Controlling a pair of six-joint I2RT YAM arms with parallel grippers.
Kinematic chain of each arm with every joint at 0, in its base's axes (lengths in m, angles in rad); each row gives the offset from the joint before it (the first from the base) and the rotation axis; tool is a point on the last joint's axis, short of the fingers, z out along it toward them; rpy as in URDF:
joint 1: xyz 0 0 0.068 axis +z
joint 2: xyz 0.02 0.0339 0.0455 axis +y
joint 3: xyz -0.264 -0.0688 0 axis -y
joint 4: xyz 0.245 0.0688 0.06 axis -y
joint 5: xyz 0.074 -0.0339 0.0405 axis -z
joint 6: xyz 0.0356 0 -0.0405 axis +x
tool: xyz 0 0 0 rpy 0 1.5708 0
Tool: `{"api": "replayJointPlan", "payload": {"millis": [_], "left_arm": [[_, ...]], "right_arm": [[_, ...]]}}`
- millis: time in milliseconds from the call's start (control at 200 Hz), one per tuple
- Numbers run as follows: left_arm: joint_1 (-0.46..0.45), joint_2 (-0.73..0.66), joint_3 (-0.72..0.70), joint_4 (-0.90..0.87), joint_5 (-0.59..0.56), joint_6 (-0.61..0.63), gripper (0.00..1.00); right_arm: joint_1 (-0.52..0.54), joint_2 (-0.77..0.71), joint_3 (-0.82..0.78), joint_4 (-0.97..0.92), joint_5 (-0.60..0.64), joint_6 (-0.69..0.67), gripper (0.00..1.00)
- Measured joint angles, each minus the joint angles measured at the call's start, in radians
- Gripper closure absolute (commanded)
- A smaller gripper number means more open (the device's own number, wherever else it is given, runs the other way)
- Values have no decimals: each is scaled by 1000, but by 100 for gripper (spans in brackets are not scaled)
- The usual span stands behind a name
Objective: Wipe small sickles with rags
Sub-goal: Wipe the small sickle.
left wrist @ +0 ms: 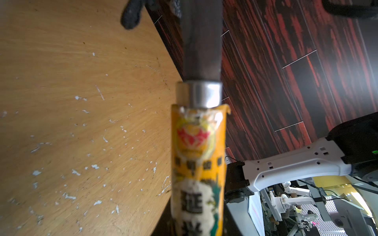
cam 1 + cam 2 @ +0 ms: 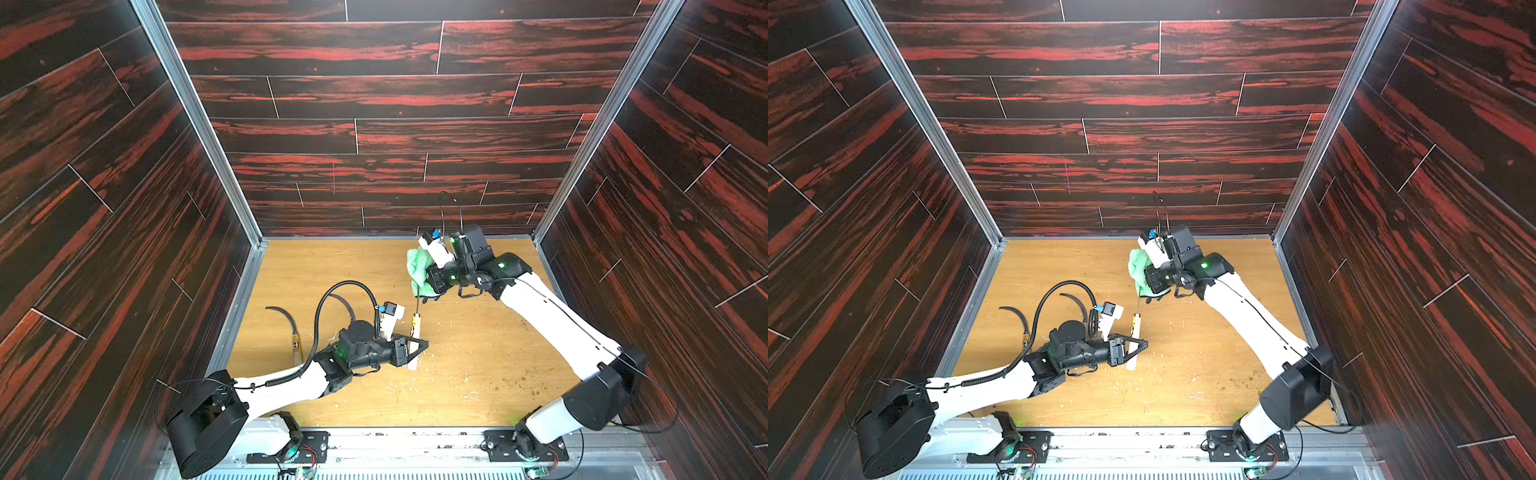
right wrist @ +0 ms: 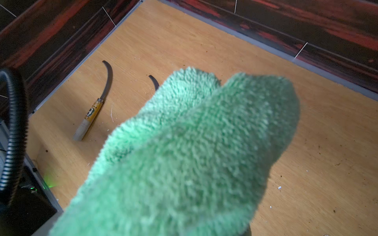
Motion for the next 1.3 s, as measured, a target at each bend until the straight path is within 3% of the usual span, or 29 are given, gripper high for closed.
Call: {"api": "replayJointPlan", "payload": {"millis": [406,711,852,992,1102,1298], "left_arm": [[-29,-66,-5,-122,7,40,100],[-42,-111,-44,-166,19,40,100],[-43,-149,-59,-186,-38,41,100],[-28,-177,-66,-187,-95,44,100],[-1,-167,-67,-161,-105,43,100],[13,-90,-51,-116,-82,38,100]], "right_arm": [[-113,101,48,40,-63,3,100],[-243,193,66,140,-33,32,100],[-266,188,30,149,3,37,100],[-230,66,-149,143,24,42,100],[-134,-85,-270,122,31,56,100],[25,-285,-340,141,-1,79,100]]}}
